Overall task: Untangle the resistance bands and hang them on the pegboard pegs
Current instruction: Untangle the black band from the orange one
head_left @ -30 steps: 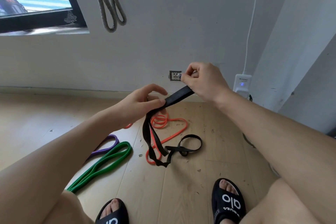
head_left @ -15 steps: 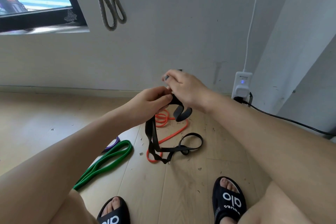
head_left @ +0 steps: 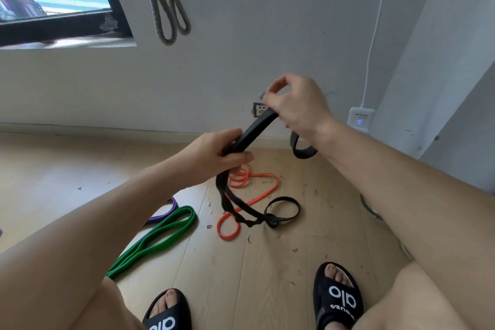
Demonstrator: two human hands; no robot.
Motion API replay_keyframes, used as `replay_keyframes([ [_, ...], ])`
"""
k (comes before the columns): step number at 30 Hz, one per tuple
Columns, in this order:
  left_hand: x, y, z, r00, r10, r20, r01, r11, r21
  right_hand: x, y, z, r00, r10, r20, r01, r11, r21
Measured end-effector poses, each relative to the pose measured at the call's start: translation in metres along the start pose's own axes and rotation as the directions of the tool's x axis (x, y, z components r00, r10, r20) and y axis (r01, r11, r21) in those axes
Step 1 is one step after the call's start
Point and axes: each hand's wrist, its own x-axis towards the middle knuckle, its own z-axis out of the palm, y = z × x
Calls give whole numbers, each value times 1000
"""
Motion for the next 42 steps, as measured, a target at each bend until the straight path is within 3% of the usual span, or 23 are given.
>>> replay_keyframes([
  [3,-3,-12,-3,999,-47,21,47,999,-9,9,15,-22,979,47,-197,-41,999,35],
  [6,-3,-16,-6,998,-56,-27,54,995,-79,4,41,-26,991,97,-94,-112,978,-176],
  [12,-2,-14,4,998,-19,68,19,1000,-5,5,50,-26,988,144,-54,-150,982,-113],
  [19,-3,-14,-2,995,-50,86,79,924,-373,7,51,-22,987,147,-67,-153,983,-102],
  [26,-3,-8,-5,991,-119,62,134,879,-458,7,50,-19,988,141,-59,-147,983,-113],
  [30,-1,-12,-3,987,-147,62,160,901,-403,3,48,-16,993,120,-17,-121,980,-160],
  [36,-1,-15,-6,983,-169,77,183,809,-559,0,47,-14,994,111,8,-107,976,-190],
  [42,-5,-11,-8,985,-172,-12,157,923,-353,-2,49,-13,995,97,23,-86,953,-290],
])
